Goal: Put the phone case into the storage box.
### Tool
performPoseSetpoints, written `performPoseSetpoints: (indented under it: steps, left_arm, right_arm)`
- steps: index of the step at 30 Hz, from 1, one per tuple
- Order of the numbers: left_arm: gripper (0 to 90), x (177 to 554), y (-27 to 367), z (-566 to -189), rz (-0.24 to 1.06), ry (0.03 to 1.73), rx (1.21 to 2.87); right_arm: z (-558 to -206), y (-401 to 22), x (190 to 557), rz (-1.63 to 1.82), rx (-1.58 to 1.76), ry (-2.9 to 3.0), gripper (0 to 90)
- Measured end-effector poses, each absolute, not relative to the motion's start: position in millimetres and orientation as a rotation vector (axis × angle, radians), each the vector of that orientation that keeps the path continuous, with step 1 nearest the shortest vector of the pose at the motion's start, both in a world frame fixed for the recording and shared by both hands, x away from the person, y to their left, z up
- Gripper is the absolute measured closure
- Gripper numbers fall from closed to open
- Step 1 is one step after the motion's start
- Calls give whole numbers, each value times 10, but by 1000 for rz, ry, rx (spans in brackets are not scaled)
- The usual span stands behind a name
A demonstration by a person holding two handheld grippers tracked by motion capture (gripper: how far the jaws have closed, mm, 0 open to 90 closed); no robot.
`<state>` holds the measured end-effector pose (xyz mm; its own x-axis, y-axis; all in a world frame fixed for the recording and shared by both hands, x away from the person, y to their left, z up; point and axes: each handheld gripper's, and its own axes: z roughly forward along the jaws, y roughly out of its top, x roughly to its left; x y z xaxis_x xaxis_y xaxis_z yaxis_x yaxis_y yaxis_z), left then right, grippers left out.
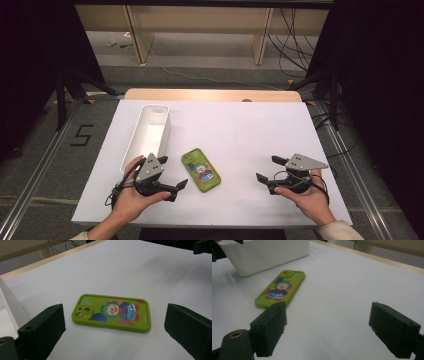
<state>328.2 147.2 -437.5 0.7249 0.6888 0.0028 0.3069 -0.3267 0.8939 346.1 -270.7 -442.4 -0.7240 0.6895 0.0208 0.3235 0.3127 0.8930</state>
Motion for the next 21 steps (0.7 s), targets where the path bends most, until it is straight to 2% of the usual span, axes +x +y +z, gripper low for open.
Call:
performPoseSetpoints:
  steps: [14,20,21]
  left_arm:
    - [42,3284,1396,-4389,471,766,1931]
    - [107,3307,1290,-4380,456,761,1934]
    - [140,3323,1254,-4380,457,758,1940]
  right_arm:
    - [-4424,-2699,3464,1378,909,2217,160]
    - [-4429,-2683,3468,1377,911,2221,161]
    - [-4431,-2678,3473,1375,908,2222,161]
